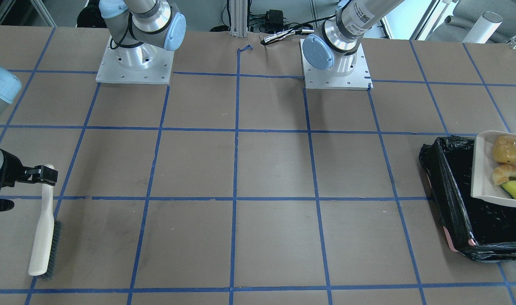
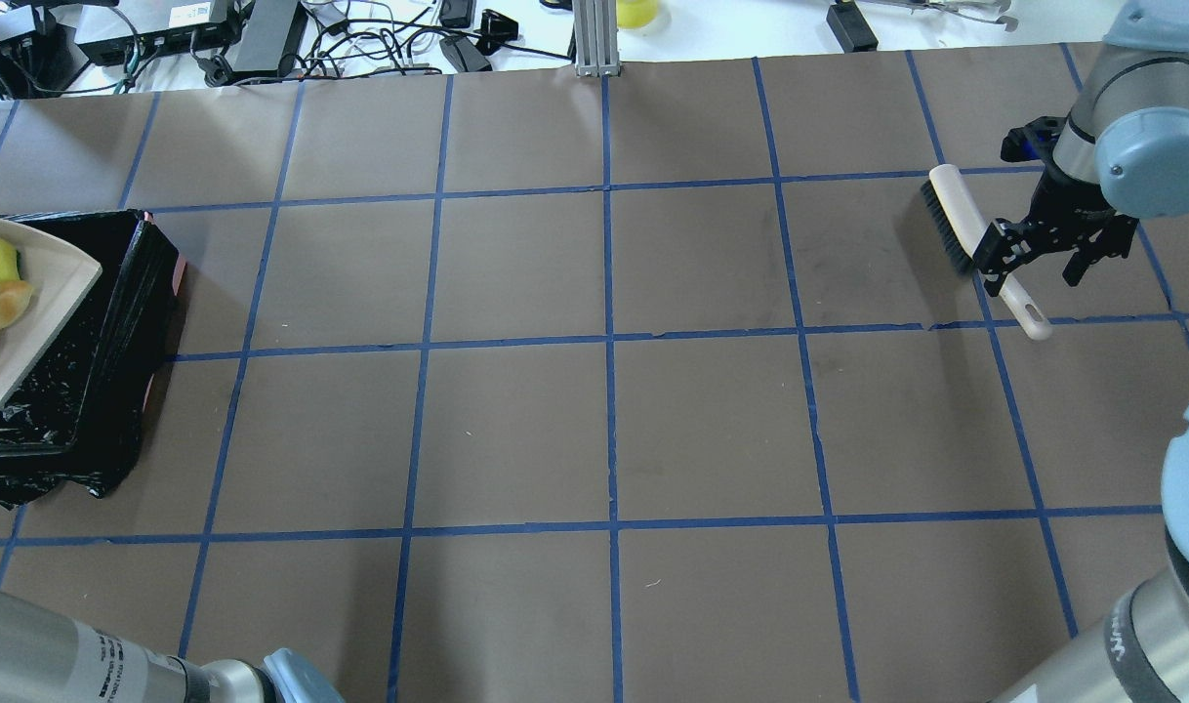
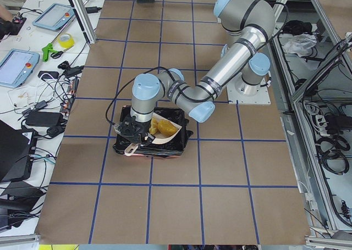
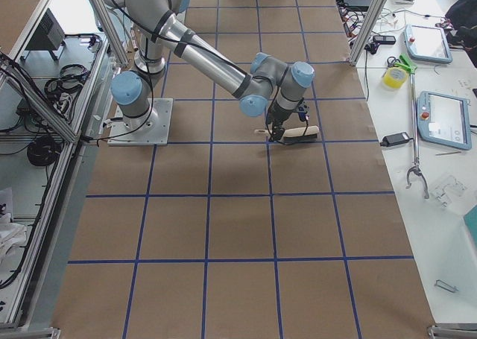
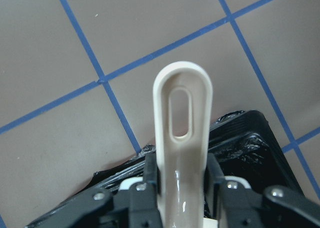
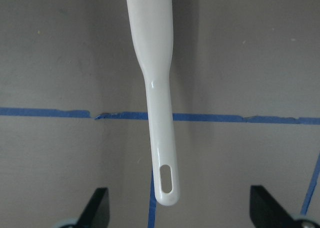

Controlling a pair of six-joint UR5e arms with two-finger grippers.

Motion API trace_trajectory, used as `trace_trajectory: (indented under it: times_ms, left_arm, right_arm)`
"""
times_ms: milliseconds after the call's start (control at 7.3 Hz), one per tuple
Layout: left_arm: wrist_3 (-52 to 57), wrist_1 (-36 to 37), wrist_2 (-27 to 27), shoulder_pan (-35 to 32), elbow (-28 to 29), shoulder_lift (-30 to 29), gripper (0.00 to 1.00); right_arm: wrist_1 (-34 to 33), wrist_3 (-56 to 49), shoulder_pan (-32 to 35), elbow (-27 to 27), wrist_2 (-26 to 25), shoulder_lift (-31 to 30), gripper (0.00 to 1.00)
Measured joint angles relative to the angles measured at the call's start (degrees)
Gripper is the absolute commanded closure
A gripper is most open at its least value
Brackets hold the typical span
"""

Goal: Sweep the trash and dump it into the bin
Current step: 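Tip the dustpan over the bin with left gripper while right sets brush down, then hold the dustpan tipped over the bin with the left gripper to empty it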

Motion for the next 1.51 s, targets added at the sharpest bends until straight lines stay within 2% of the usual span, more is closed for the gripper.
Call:
trace_trajectory:
  times_ms: [274, 685, 959, 1096, 1507]
  left_arm:
    - [3.0, 5.7, -0.1, -0.2, -0.5, 0.3, 1.00]
    - [4.8, 9.8, -0.1, -2.4, -1.4, 1.9, 1.00]
    - [6.0, 11.3, 0.2, -5.6, -2.0, 3.6, 1.00]
    - [8.3, 13.2, 0.2, -6.2, -2.9, 4.0, 1.00]
    - [14.1, 20.3, 0.3, -6.2, -5.8, 4.4, 1.00]
  right_arm:
    - [7.0, 0.3, 2.6, -3.5, 1.4, -7.6, 0.00]
    - [17.9, 9.2, 12.6, -11.9, 2.7, -12.4, 0.00]
    - [19.8, 16.9, 20.9, -14.0, 4.0, -13.6, 0.00]
    - [19.3, 19.3, 24.3, -13.8, 6.8, -14.2, 0.00]
    - [16.9, 20.9, 27.3, -12.1, 11.5, -15.0, 0.00]
